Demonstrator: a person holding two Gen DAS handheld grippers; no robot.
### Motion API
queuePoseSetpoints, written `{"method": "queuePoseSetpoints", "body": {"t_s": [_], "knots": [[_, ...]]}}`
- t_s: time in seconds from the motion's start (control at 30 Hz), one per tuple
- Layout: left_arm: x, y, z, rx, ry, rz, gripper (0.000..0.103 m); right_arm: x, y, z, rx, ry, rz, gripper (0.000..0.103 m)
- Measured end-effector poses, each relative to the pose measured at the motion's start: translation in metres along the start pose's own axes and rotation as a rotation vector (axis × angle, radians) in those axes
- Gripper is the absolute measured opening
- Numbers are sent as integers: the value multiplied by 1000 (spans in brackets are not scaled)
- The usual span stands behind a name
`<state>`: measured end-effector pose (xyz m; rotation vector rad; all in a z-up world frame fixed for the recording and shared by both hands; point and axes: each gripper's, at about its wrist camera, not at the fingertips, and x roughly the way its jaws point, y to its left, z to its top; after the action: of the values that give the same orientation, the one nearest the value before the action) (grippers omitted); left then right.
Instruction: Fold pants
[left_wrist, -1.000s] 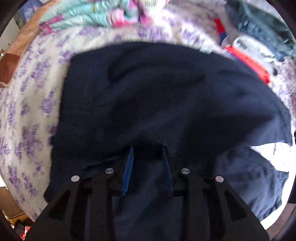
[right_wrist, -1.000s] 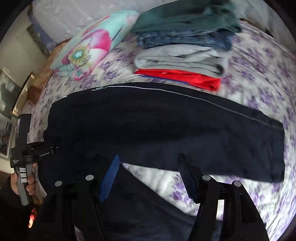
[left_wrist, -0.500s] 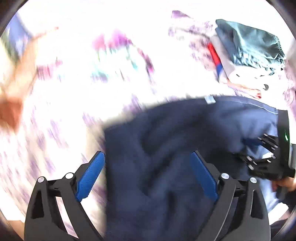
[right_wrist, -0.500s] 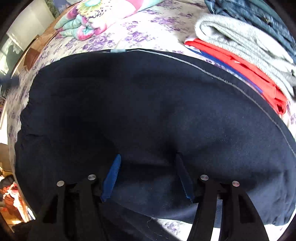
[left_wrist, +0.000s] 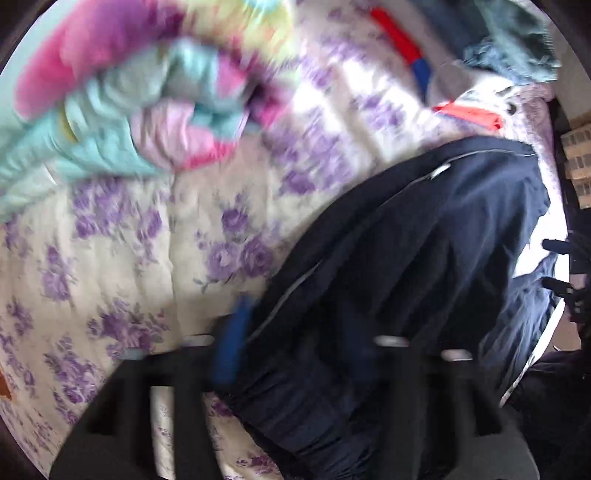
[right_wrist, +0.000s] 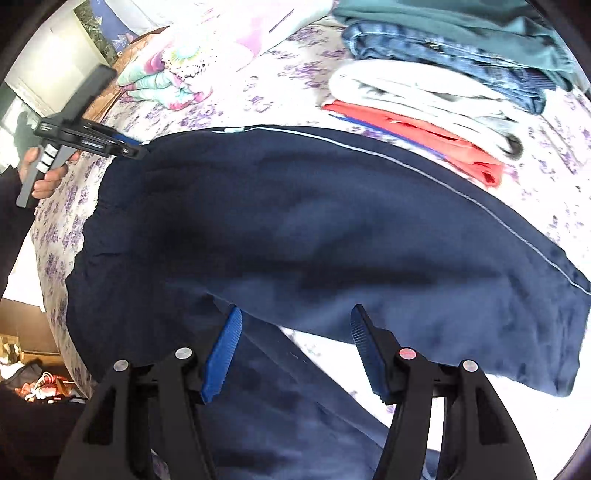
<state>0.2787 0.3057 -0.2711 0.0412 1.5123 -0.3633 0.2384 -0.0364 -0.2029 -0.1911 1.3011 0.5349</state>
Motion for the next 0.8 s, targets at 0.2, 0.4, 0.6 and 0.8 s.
{"method": "queuePoseSetpoints", "body": {"t_s": [0.2, 0.4, 0.6, 0.8], "knots": [[2, -5, -13, 3, -58, 7, 24, -7, 11, 40, -173, 2, 30, 63], [3, -14, -20, 47, -38, 66, 33, 17, 43, 144, -478, -71, 139, 79], [8, -11, -16, 48, -12, 32, 37, 86, 76, 192, -624, 100, 131, 78], [15, 2, -9, 22, 21, 67, 67, 136, 71, 181, -650, 246, 130, 48]]}}
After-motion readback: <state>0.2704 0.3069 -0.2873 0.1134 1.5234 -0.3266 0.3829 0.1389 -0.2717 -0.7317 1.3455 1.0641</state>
